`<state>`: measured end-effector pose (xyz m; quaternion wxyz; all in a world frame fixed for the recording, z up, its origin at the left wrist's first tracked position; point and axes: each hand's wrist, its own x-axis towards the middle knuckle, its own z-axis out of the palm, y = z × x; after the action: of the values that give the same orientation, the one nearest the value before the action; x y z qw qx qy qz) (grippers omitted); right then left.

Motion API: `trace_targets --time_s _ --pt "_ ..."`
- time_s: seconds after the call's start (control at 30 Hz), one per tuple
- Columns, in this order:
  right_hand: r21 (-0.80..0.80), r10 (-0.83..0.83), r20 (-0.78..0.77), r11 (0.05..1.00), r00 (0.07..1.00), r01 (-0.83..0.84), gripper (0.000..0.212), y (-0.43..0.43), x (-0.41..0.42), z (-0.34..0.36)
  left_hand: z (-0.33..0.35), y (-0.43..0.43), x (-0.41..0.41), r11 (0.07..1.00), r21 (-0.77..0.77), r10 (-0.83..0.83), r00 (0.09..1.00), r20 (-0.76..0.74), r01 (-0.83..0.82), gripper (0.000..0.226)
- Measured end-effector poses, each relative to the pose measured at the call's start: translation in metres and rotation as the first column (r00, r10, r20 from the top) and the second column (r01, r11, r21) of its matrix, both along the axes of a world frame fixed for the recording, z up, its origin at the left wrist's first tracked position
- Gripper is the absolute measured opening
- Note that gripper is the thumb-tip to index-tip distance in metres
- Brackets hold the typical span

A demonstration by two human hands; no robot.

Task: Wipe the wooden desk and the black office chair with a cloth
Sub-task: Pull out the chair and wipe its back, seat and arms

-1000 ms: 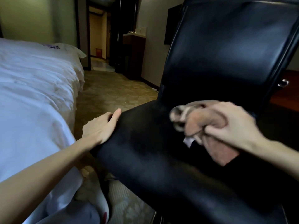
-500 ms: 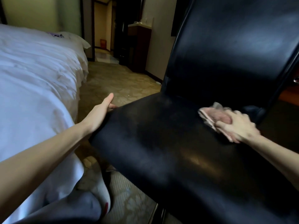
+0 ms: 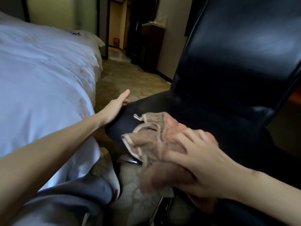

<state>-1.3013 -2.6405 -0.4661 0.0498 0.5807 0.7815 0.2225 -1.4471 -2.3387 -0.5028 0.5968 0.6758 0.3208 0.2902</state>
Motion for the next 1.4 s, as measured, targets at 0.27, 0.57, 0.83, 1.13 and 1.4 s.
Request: trace_targets --time_s 0.27,0.57,0.83,1.13,1.4 --pt "0.09 -0.048 -0.063 0.994 0.997 0.053 0.076 -0.035 0.011 -0.034 -0.014 -0.008 -0.009 0.944 -0.304 -0.096 0.988 0.124 0.13 0.082" --pt "0.047 -0.279 -0.454 0.941 0.846 0.336 0.072 0.145 -0.039 0.004 -0.018 -0.015 -0.011 0.882 -0.379 -0.036 0.842 0.538 0.28 0.057" --pt "0.082 -0.348 -0.528 0.887 0.775 0.454 0.056 0.105 -0.007 0.013 -0.02 -0.015 -0.003 0.95 -0.29 -0.048 0.968 0.245 0.121 0.072" --pt "0.11 -0.325 -0.542 0.887 0.775 0.449 0.05 0.054 0.001 0.015 -0.035 -0.046 0.06 0.962 0.272 0.033 0.992 -0.125 0.002 0.057" --pt "0.085 -0.446 -0.607 0.787 0.658 0.611 0.05 0.144 0.049 0.011 -0.035 -0.147 0.065 0.878 0.471 0.114 0.914 -0.389 0.09 0.078"
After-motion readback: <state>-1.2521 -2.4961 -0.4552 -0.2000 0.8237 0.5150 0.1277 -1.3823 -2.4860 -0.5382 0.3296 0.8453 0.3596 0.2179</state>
